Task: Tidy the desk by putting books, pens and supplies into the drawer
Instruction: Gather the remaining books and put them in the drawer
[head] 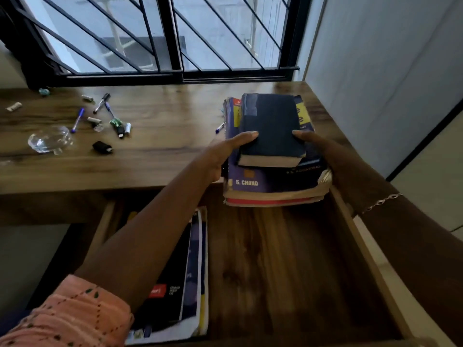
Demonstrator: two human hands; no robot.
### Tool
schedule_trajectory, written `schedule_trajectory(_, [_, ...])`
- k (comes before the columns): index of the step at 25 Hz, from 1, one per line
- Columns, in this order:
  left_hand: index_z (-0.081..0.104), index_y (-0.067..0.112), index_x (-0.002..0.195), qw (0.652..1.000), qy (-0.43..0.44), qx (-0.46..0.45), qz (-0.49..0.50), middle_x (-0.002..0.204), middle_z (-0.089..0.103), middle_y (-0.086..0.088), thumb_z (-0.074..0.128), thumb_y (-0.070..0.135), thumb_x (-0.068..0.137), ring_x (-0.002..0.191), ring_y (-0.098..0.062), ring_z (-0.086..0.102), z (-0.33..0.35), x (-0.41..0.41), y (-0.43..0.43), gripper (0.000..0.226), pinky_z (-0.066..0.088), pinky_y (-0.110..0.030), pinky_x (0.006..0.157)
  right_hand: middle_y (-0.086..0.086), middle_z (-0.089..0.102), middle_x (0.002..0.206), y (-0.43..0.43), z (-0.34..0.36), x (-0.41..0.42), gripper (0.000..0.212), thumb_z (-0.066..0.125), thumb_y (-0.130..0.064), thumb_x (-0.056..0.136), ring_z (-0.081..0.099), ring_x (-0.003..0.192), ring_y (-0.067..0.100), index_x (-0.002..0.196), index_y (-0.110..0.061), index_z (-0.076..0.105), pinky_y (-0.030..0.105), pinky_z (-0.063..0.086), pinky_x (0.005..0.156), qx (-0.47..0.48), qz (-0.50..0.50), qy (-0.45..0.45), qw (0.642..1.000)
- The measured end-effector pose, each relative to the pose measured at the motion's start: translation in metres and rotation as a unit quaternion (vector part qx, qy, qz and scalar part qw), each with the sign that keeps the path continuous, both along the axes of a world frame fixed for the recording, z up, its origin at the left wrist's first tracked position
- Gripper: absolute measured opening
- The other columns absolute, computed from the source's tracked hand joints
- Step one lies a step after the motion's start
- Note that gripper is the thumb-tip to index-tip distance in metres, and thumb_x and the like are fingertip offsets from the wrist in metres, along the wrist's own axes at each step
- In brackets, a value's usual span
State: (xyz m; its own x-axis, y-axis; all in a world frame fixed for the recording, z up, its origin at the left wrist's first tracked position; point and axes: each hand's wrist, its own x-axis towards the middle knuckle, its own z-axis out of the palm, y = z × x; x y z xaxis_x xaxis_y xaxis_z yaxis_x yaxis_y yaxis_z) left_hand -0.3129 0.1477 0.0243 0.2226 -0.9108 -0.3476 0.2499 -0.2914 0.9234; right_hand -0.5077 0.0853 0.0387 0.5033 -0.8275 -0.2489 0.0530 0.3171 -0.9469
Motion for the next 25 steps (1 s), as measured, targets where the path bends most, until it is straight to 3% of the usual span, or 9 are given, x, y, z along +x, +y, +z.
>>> schedule_trajectory(2, [0.055,0.007,0.118,1.0,-0.004,0.017,-0.011,0.087,0.071,-0.008,0.073,0.029,0.076,0.063,-0.018,0.07,0.002,-0.009,0.026,0.051,0.058,-0.028,0.056,0.0,0.072,0.062,0.025,-0.001,-0.012,0.017,0.056,-0.026,0.088,0.068,0.052,0.012,0.095,-0.012,0.061,0.017,0.051,0.044,-0.009,-0.016,0.028,0.999])
schedule_trajectory(4, [0.059,0.008,0.11,0.999,-0.005,0.028,-0.027,0.078,0.073,-0.005,0.074,0.03,0.072,0.062,-0.018,0.07,0.0,-0.018,0.049,0.046,0.059,-0.029,0.058,0.001,0.073,0.068,0.043,-0.009,-0.023,0.027,0.061,-0.03,0.081,0.07,0.058,0.014,0.1,-0.011,0.061,0.019,0.053,0.048,-0.002,0.0,0.038,0.999])
schedule_trajectory(8, [0.057,0.011,0.114,0.996,-0.044,0.059,-0.046,0.104,0.07,-0.009,0.08,0.042,0.05,0.094,-0.025,0.068,-0.022,-0.026,0.085,0.075,0.055,-0.039,0.084,0.007,0.074,0.086,0.066,-0.035,-0.042,0.05,0.065,-0.037,0.066,0.071,0.073,0.021,0.108,-0.009,0.061,0.026,0.056,0.06,0.018,0.029,0.081,0.996])
schedule_trajectory(11, [0.049,0.009,0.125,0.992,-0.067,0.1,-0.047,0.116,0.063,-0.011,0.086,0.052,0.04,0.104,-0.027,0.063,-0.052,-0.032,0.102,0.102,0.053,-0.045,0.09,0.006,0.074,0.083,0.079,-0.057,-0.055,0.033,0.061,-0.029,0.077,0.072,0.073,0.021,0.106,-0.011,0.061,0.026,0.056,0.059,0.038,0.048,0.082,0.995])
schedule_trajectory(15, [0.045,0.009,0.131,0.986,-0.048,0.143,-0.064,0.124,0.06,-0.01,0.087,0.058,0.031,0.112,-0.027,0.059,-0.088,-0.053,0.119,0.119,0.048,-0.047,0.097,0.003,0.074,0.077,0.092,-0.087,-0.076,0.018,0.058,-0.02,0.082,0.071,0.068,0.018,0.1,-0.014,0.059,0.024,0.056,0.054,0.084,0.064,0.099,0.989])
schedule_trajectory(18, [0.043,0.006,0.13,0.984,-0.014,0.166,-0.061,0.129,0.055,-0.009,0.085,0.047,0.051,0.117,-0.026,0.053,-0.105,-0.078,0.125,0.099,0.041,-0.046,0.104,0.013,0.071,0.097,0.093,-0.106,-0.094,0.045,0.069,-0.023,0.07,0.069,0.085,0.029,0.111,-0.009,0.057,0.034,0.055,0.069,0.121,0.079,0.129,0.981])
schedule_trajectory(20, [0.04,0.003,0.13,0.981,0.0,0.189,-0.055,0.133,0.05,-0.009,0.079,0.034,0.067,0.121,-0.026,0.048,-0.12,-0.093,0.122,0.081,0.036,-0.044,0.108,0.017,0.07,0.1,0.09,-0.12,-0.103,0.053,0.072,-0.022,0.066,0.068,0.085,0.031,0.114,-0.006,0.057,0.035,0.054,0.069,0.144,0.067,0.166,0.973])
schedule_trajectory(23, [0.033,0.003,0.136,0.974,0.014,0.217,-0.062,0.141,0.041,-0.013,0.076,0.031,0.072,0.13,-0.029,0.039,-0.135,-0.114,0.112,0.082,0.03,-0.043,0.111,0.014,0.069,0.085,0.086,-0.136,-0.111,0.03,0.066,-0.014,0.076,0.069,0.063,0.024,0.104,-0.003,0.06,0.028,0.054,0.052,0.184,0.028,0.194,0.963])
schedule_trajectory(25, [0.031,0.003,0.138,0.97,0.009,0.232,-0.07,0.143,0.038,-0.015,0.074,0.03,0.074,0.132,-0.029,0.036,-0.144,-0.123,0.106,0.082,0.029,-0.042,0.11,0.013,0.067,0.082,0.085,-0.141,-0.116,0.019,0.063,-0.011,0.081,0.067,0.061,0.024,0.099,-0.005,0.06,0.027,0.053,0.047,0.191,0.008,0.219,0.957])
